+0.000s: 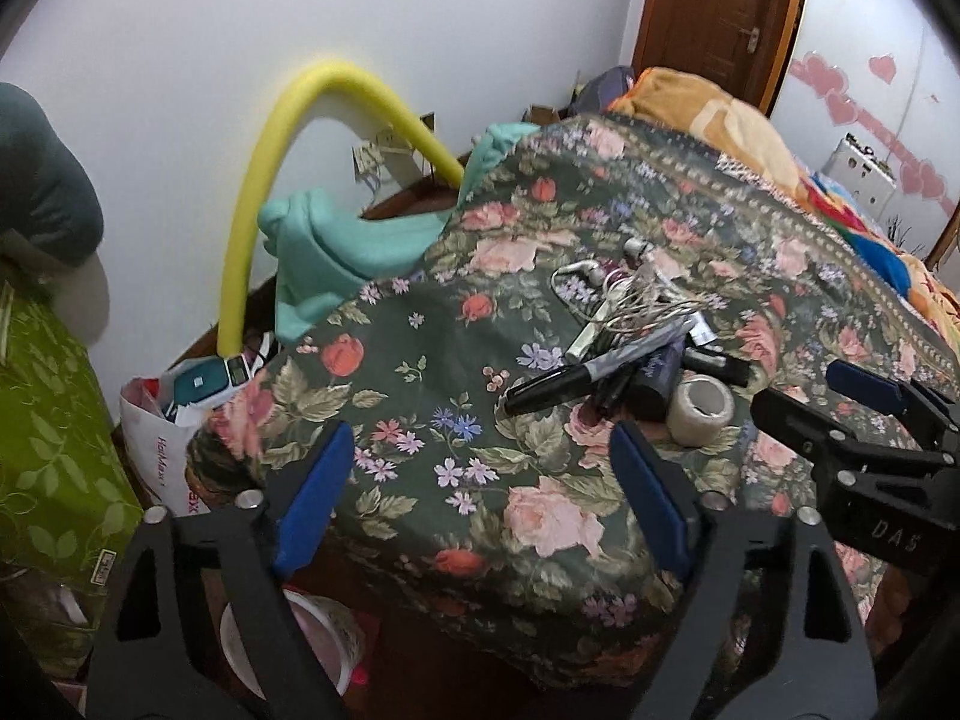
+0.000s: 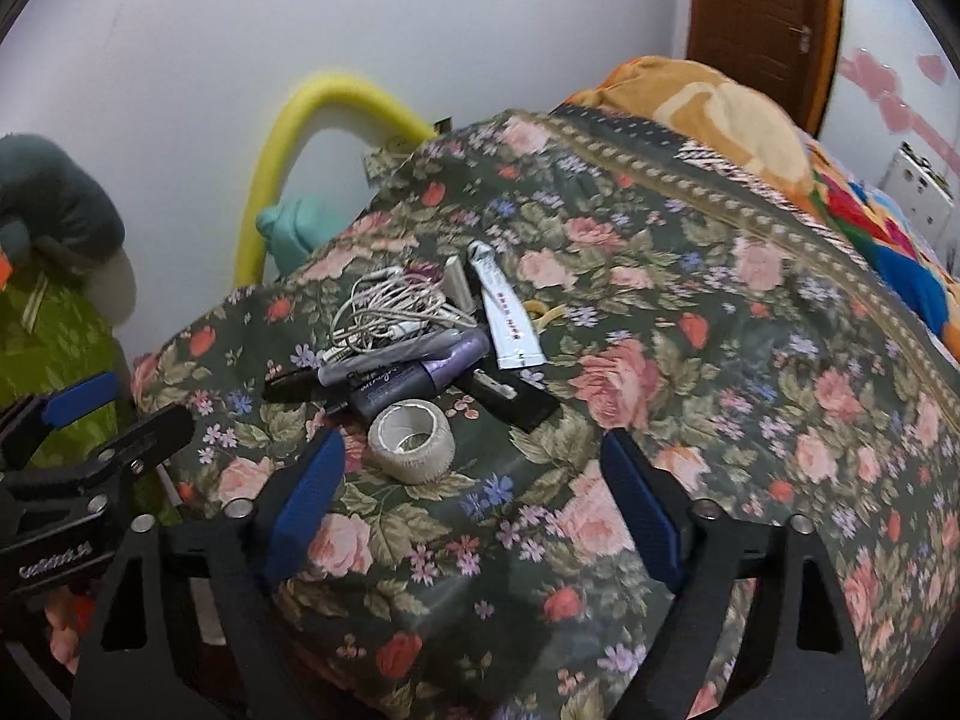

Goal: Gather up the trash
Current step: 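Grasp the white tape roll with the right tool while the left tool grasps the purple-capped tube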

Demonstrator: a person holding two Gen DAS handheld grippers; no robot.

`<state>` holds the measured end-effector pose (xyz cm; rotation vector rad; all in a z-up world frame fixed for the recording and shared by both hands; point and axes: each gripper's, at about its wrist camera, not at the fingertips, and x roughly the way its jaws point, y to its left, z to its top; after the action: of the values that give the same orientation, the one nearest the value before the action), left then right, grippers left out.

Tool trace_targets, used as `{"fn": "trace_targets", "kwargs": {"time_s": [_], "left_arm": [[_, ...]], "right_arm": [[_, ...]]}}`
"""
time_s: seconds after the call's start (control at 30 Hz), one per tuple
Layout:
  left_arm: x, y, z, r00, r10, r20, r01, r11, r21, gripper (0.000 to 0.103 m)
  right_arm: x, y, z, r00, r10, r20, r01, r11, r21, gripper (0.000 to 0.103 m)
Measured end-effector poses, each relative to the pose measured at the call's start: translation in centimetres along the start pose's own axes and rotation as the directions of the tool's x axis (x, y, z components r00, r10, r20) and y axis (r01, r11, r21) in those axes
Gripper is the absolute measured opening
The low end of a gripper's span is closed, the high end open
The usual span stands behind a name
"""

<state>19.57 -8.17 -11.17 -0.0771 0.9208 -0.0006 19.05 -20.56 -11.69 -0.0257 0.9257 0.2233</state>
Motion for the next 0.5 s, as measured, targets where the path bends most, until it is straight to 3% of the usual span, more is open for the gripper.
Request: {"fn": "trace_targets", "kwargs": {"time_s": [0.13,0.23,0.27,0.33,0.5], "left_arm": [[1.9,0.1,0.4,0.999,-0.008,-0.042,0.008,1.000,-0.012,0.065],[2.7,-0.2,0.7,0.997,-0.039,-0.061,0.039,0.999,-0.013,0.058],[2.9,-0.4,0.8,0.997,-0.047,-0.063,0.046,0.999,-0.009,0.057],[3.2,-1.0,1.0,0.996,-0.060,-0.066,0.060,0.998,0.005,0.056],[3.6,-2.0,1.6,0.993,-0.094,-0.074,0.096,0.995,0.022,0.054]], "right_arm": [[1.9,0.4,0.2,0.998,0.046,-0.035,-0.047,0.999,-0.015,0.068],[3.4,0.8,0.3,0.994,0.090,-0.067,-0.091,0.996,-0.022,0.061],[3.7,0.7,0.3,0.992,0.100,-0.074,-0.102,0.995,-0.023,0.059],[4.3,0.9,0.2,0.989,0.121,-0.089,-0.124,0.992,-0.024,0.044],[4.9,0.5,0.1,0.982,0.165,-0.093,-0.165,0.986,0.007,0.036]]}}
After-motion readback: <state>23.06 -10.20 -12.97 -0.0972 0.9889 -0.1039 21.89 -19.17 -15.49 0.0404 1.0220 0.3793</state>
